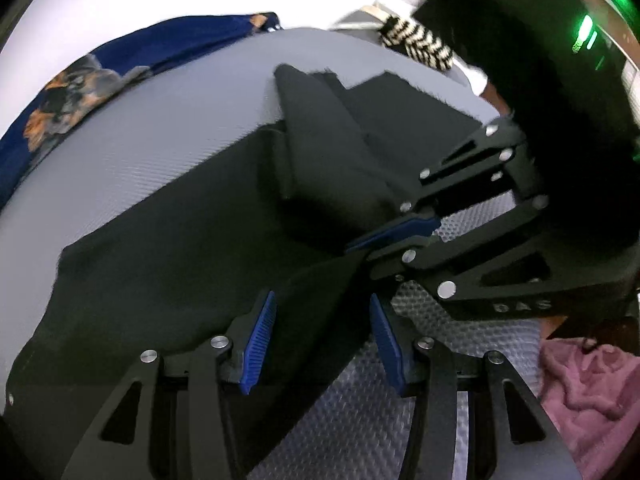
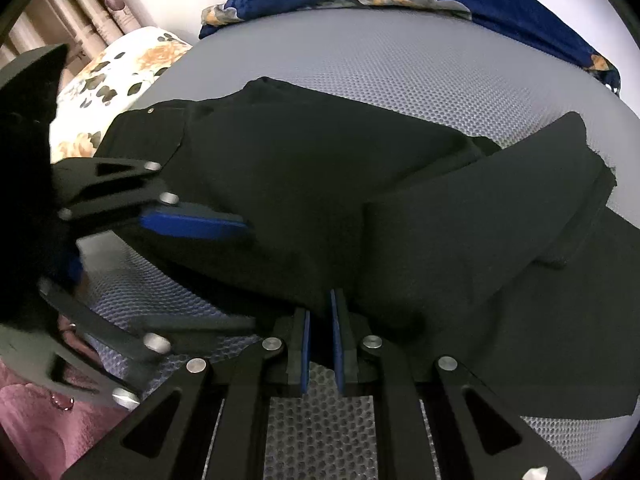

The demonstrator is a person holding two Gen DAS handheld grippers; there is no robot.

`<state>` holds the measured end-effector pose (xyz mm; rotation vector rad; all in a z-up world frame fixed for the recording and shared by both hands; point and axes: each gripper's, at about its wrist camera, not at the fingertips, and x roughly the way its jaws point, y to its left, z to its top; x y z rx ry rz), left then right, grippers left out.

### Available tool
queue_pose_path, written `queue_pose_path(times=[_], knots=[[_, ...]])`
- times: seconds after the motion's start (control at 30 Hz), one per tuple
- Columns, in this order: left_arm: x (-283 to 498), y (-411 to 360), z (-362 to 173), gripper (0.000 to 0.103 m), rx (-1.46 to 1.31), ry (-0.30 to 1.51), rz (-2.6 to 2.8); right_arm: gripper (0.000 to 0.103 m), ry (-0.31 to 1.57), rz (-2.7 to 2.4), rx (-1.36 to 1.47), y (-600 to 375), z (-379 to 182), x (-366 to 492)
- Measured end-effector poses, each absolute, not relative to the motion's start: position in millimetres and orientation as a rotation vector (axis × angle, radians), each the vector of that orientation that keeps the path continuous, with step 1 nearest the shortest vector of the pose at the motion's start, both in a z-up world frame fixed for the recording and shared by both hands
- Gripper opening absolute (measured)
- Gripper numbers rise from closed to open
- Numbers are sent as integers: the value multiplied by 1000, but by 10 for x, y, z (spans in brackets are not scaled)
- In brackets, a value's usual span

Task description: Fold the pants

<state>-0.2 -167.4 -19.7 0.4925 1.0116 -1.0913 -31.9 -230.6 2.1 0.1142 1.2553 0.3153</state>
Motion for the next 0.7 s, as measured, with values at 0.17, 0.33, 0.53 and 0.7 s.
queue_pose_path(times=[0.17, 0.33, 0.53, 0.7], knots=[[13, -1890, -431, 14, 557, 1051, -1067, 15, 1270, 335, 122, -2367, 30, -343], [159, -1859, -477, 8, 454, 1113, -1058, 27, 1201, 312, 247, -2785, 241, -423], [104, -1860, -501, 8, 439, 1113, -1049, 29, 1105, 49, 466, -3893, 197, -211], [161, -1859, -508, 8, 399, 1135, -1032, 29, 1071, -95, 595, -4591, -39, 25]])
